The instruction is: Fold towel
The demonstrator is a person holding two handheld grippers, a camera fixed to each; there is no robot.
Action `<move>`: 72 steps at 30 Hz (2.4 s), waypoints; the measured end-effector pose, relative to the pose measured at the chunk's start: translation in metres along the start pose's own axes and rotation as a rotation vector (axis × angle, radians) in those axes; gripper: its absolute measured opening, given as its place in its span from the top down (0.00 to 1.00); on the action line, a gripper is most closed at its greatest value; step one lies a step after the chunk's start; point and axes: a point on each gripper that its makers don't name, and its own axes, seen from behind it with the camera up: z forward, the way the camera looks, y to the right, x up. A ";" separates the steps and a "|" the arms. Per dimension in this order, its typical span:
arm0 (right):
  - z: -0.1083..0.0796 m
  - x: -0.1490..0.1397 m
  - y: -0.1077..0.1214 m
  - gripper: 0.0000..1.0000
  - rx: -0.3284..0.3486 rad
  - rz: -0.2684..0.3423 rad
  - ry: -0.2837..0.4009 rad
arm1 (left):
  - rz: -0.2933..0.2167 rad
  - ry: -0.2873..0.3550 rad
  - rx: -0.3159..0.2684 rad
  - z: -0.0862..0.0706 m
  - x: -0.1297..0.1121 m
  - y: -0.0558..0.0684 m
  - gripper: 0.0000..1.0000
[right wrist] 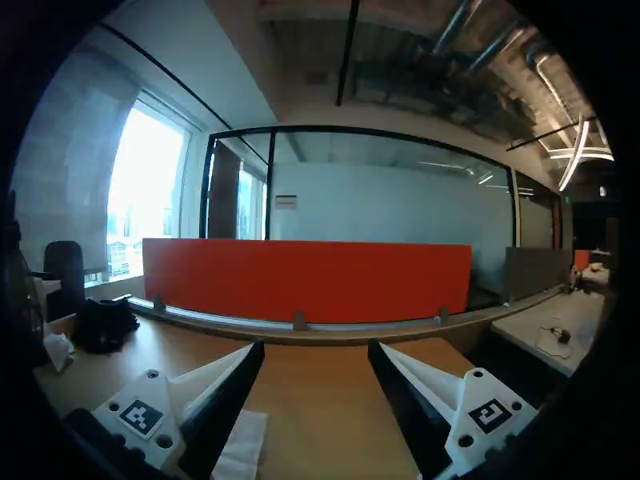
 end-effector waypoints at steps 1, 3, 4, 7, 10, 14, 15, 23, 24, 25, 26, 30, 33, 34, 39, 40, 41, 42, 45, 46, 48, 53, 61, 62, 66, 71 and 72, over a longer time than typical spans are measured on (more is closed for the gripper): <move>0.002 0.003 0.000 0.00 0.000 -0.002 -0.002 | 0.001 -0.001 -0.002 0.000 0.002 0.001 0.01; 0.005 0.007 0.000 0.00 -0.001 -0.005 -0.006 | 0.001 -0.004 -0.006 0.001 0.005 0.004 0.01; 0.006 0.009 0.000 0.00 -0.001 -0.008 -0.008 | 0.001 -0.007 -0.008 0.002 0.005 0.005 0.01; 0.009 0.015 -0.001 0.00 -0.004 -0.013 -0.013 | 0.001 -0.019 -0.018 0.004 0.006 0.008 0.01; 0.011 0.018 -0.006 0.00 0.005 -0.018 -0.026 | 0.007 -0.038 -0.040 0.006 0.005 0.013 0.01; 0.013 0.018 -0.016 0.00 0.031 -0.041 -0.053 | 0.028 -0.070 -0.091 0.008 0.000 0.024 0.01; 0.014 0.018 -0.020 0.00 0.040 -0.048 -0.058 | 0.037 -0.075 -0.102 0.009 0.000 0.025 0.01; 0.021 0.016 -0.060 0.00 0.126 -0.098 -0.113 | 0.089 -0.111 -0.192 0.009 0.000 0.039 0.01; 0.021 0.014 -0.066 0.00 0.143 -0.109 -0.123 | 0.094 -0.118 -0.209 0.009 -0.001 0.042 0.01; 0.021 0.012 -0.071 0.00 0.158 -0.119 -0.133 | 0.098 -0.125 -0.225 0.009 -0.001 0.045 0.01; 0.021 0.010 -0.077 0.00 0.174 -0.129 -0.143 | 0.102 -0.132 -0.240 0.008 -0.002 0.048 0.01; 0.020 0.006 -0.097 0.00 0.236 -0.154 -0.178 | 0.108 -0.160 -0.298 0.006 -0.008 0.059 0.00; 0.020 0.004 -0.105 0.00 0.254 -0.163 -0.195 | 0.108 -0.176 -0.323 0.005 -0.012 0.064 0.01; 0.020 0.003 -0.108 0.00 0.260 -0.169 -0.199 | 0.110 -0.181 -0.330 0.004 -0.014 0.065 0.01; 0.018 -0.005 -0.122 0.00 0.299 -0.200 -0.230 | 0.131 -0.204 -0.363 0.003 -0.022 0.070 0.00; 0.017 -0.007 -0.125 0.00 0.307 -0.204 -0.235 | 0.137 -0.207 -0.368 0.002 -0.023 0.071 0.01; 0.016 -0.009 -0.128 0.00 0.314 -0.209 -0.241 | 0.144 -0.211 -0.373 0.002 -0.025 0.071 0.01; 0.016 -0.012 -0.131 0.00 0.324 -0.212 -0.250 | 0.149 -0.217 -0.381 0.002 -0.027 0.073 0.01; 0.014 -0.022 -0.138 0.00 0.353 -0.219 -0.277 | 0.163 -0.235 -0.405 0.000 -0.036 0.078 0.01; 0.013 -0.026 -0.139 0.00 0.364 -0.221 -0.287 | 0.167 -0.241 -0.414 -0.001 -0.039 0.080 0.01; 0.012 -0.034 -0.143 0.00 0.383 -0.225 -0.305 | 0.175 -0.254 -0.430 -0.003 -0.045 0.084 0.01; 0.008 -0.054 -0.153 0.00 0.410 -0.233 -0.338 | 0.190 -0.276 -0.451 -0.007 -0.059 0.089 0.01; 0.004 -0.087 -0.167 0.00 0.438 -0.232 -0.391 | 0.193 -0.319 -0.476 -0.012 -0.091 0.100 0.01; 0.004 -0.091 -0.169 0.00 0.440 -0.232 -0.397 | 0.196 -0.324 -0.479 -0.012 -0.095 0.101 0.01; 0.002 -0.112 -0.175 0.00 0.451 -0.230 -0.428 | 0.205 -0.357 -0.491 -0.016 -0.117 0.105 0.01; -0.001 -0.136 -0.183 0.00 0.468 -0.227 -0.464 | 0.205 -0.393 -0.501 -0.020 -0.143 0.110 0.01; -0.002 -0.142 -0.184 0.00 0.471 -0.228 -0.473 | 0.206 -0.402 -0.503 -0.022 -0.149 0.111 0.01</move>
